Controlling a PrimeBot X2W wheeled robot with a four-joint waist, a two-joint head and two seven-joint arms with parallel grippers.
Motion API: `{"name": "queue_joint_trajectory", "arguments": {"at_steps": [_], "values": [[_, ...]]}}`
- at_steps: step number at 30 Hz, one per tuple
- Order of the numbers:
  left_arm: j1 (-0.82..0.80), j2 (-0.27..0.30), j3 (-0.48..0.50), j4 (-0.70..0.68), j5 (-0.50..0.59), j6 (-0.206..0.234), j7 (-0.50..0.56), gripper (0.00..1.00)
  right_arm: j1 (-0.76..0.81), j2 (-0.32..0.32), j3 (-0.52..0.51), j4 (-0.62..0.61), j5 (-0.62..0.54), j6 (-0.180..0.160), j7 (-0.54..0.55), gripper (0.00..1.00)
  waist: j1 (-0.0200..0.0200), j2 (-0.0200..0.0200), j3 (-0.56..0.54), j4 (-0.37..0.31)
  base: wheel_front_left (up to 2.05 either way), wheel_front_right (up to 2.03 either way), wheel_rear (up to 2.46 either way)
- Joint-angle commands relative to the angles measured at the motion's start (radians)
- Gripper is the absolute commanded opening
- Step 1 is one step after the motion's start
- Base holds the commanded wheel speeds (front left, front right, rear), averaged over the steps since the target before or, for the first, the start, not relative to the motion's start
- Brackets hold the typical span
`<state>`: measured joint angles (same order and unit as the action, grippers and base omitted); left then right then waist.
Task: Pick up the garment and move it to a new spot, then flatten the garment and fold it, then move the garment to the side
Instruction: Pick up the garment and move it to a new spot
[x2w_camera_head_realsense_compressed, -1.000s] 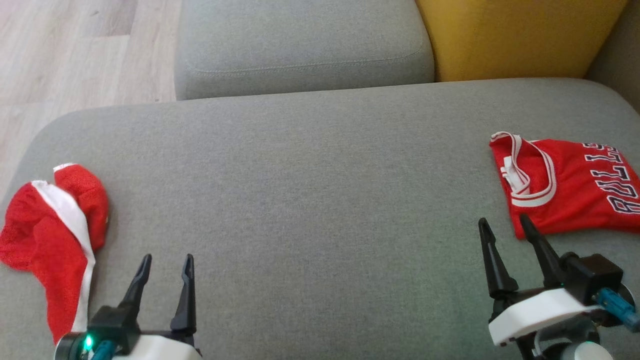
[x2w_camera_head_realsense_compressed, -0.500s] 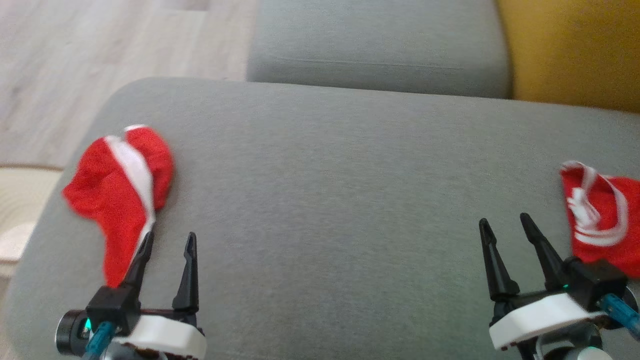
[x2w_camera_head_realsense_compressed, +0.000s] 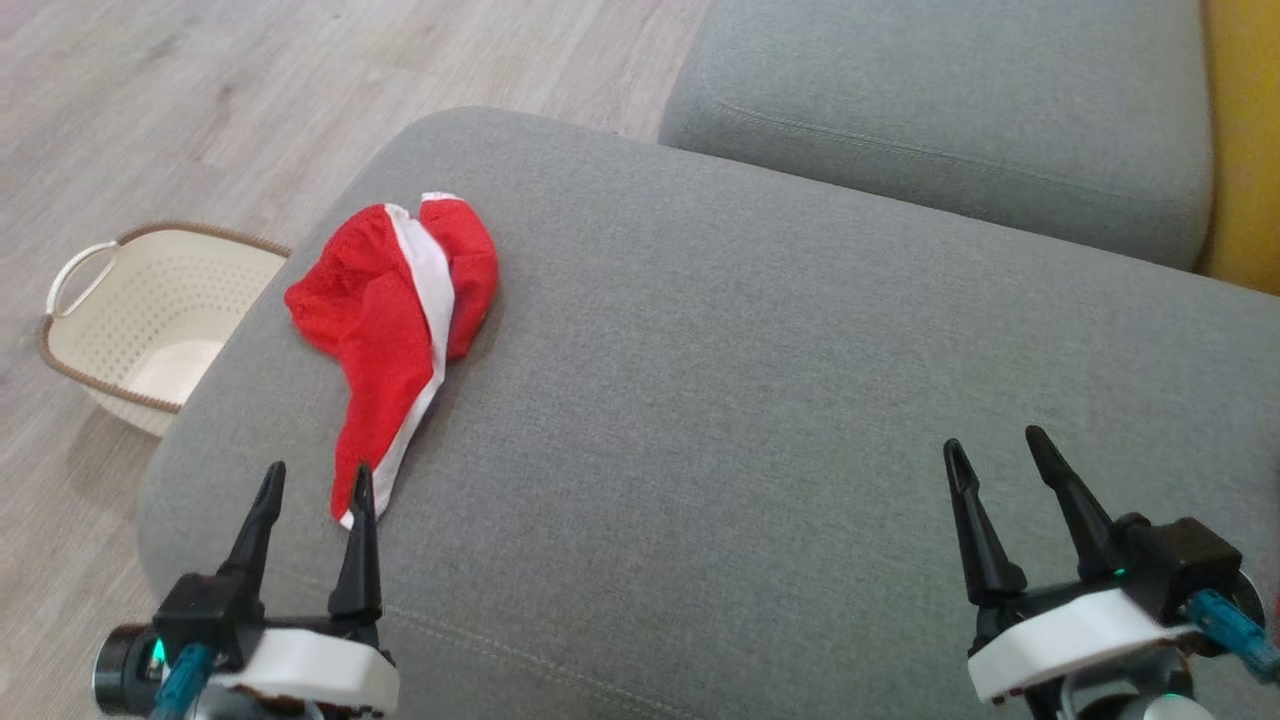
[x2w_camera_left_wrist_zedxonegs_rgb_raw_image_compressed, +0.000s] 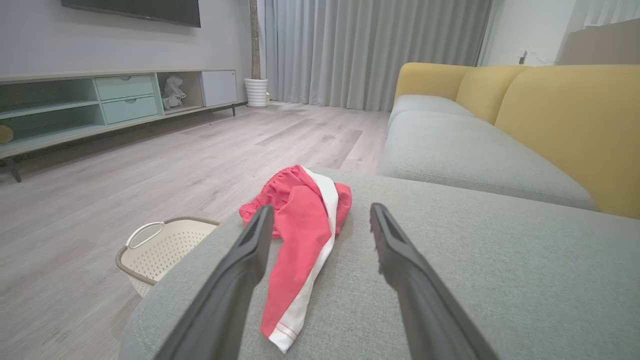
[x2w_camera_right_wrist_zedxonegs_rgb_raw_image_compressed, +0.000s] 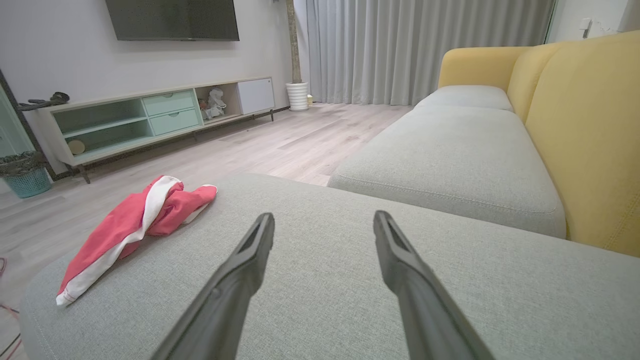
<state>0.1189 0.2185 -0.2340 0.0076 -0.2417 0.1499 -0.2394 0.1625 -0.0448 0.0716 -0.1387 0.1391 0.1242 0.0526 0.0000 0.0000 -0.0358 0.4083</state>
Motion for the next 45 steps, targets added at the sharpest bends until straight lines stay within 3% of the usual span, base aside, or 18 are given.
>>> {"name": "queue_joint_trajectory", "arguments": {"at_steps": [1, 11, 20, 27, 33, 36, 37, 38, 39, 45], "values": [[-0.046, 0.016, 0.044, -0.034, -0.004, 0.002, -0.009, 1.0, -0.045, -0.005, 0.024, -0.038, -0.007, 0.007, -0.005, 1.0, 0.0, 0.0, 0.003, 0.005, 0.0, 0.0, 0.0], [-0.087, 0.01, 0.049, -0.009, -0.014, -0.004, -0.016, 1.0, -0.065, -0.005, 0.021, -0.056, -0.013, 0.007, 0.018, 1.0, 0.0, 0.0, 0.062, -0.014, 0.0, 0.0, 0.0], [-0.339, -0.029, 0.124, 0.135, -0.053, -0.062, -0.022, 1.0, -0.186, -0.026, 0.015, -0.157, -0.089, 0.007, 0.099, 1.0, 0.0, 0.0, 0.329, -0.085, 0.0, 0.0, 0.0], [-0.558, -0.017, 0.206, 0.378, -0.049, -0.139, -0.022, 1.0, -0.278, -0.054, 0.016, -0.191, -0.103, 0.007, 0.124, 1.0, 0.0, 0.0, 0.486, -0.138, 0.0, 0.0, 0.0], [-0.694, 0.011, 0.231, 0.66, -0.035, -0.192, -0.022, 1.0, -0.324, -0.052, 0.035, -0.164, -0.095, 0.007, 0.105, 1.0, 0.0, 0.0, 0.532, -0.175, 0.0, 0.0, 0.0], [-0.726, 0.022, 0.245, 0.732, -0.035, -0.2, -0.022, 1.0, -0.335, -0.048, 0.038, -0.151, -0.092, 0.007, 0.096, 1.0, 0.0, 0.0, 0.537, -0.186, 0.0, 0.0, 0.0], [-0.739, 0.025, 0.25, 0.766, -0.037, -0.204, -0.022, 0.93, -0.34, -0.046, 0.038, -0.145, -0.09, 0.007, 0.09, 1.0, 0.0, 0.0, 0.538, -0.189, 0.0, 0.0, 0.0], [-0.749, 0.028, 0.255, 0.788, -0.038, -0.209, -0.022, 0.21, -0.344, -0.044, 0.038, -0.139, -0.089, 0.007, 0.085, 1.0, 0.0, 0.0, 0.539, -0.193, 0.0, 0.0, 0.0], [-0.757, 0.03, 0.265, 0.795, -0.039, -0.211, -0.022, 0.0, -0.346, -0.042, 0.037, -0.132, -0.087, 0.007, 0.078, 1.0, 0.0, 0.0, 0.537, -0.197, 0.0, 0.0, 0.0], [-0.712, 0.028, 0.345, 0.676, -0.024, -0.219, -0.022, 0.0, -0.342, -0.029, 0.021, -0.091, -0.073, 0.007, 0.038, 1.0, 0.0, 0.0, 0.482, -0.211, 0.0, 0.0, 0.0]]}}
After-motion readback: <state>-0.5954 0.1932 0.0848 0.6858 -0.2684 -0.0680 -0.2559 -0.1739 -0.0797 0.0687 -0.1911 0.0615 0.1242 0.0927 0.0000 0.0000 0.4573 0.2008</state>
